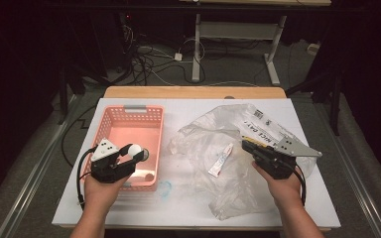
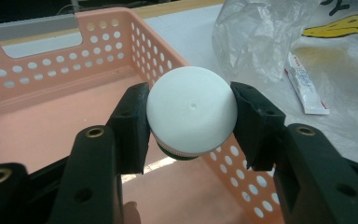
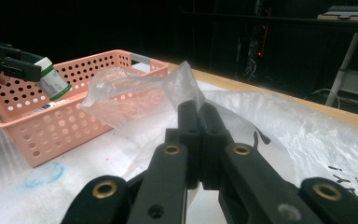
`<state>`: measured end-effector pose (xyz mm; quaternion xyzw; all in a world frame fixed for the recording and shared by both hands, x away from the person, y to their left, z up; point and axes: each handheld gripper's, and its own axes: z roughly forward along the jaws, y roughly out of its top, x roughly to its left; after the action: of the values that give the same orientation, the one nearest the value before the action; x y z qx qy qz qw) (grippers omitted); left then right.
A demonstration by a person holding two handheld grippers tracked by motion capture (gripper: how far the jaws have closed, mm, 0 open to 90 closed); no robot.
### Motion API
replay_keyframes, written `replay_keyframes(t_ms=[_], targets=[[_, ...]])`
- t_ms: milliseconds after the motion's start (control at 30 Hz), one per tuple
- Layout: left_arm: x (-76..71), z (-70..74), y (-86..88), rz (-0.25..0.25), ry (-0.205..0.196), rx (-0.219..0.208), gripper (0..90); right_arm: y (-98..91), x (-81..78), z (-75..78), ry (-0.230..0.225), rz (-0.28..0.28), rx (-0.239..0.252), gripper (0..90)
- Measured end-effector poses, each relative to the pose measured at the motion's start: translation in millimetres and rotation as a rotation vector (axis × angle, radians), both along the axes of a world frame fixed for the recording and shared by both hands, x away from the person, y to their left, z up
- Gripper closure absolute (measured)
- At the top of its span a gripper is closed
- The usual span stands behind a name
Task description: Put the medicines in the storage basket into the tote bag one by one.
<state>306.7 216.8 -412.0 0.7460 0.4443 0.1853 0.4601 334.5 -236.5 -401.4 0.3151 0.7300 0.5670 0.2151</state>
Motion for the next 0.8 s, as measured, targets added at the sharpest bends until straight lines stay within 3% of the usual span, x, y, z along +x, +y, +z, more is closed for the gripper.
replay_keyframes(t_ms=[200,800], targets=[[-4.3,5.8,-5.7,-0.027,-0.01,-0.025,49.0,0.0,0.0,-0.2,-0.001,0.002,-0.001,90.0],[-15.0,17.4,-30.2,-0.108,-0.045,-0.048,49.0,1.0,-0.6,0.4,-0.002,0.007,-0.003,90.0]])
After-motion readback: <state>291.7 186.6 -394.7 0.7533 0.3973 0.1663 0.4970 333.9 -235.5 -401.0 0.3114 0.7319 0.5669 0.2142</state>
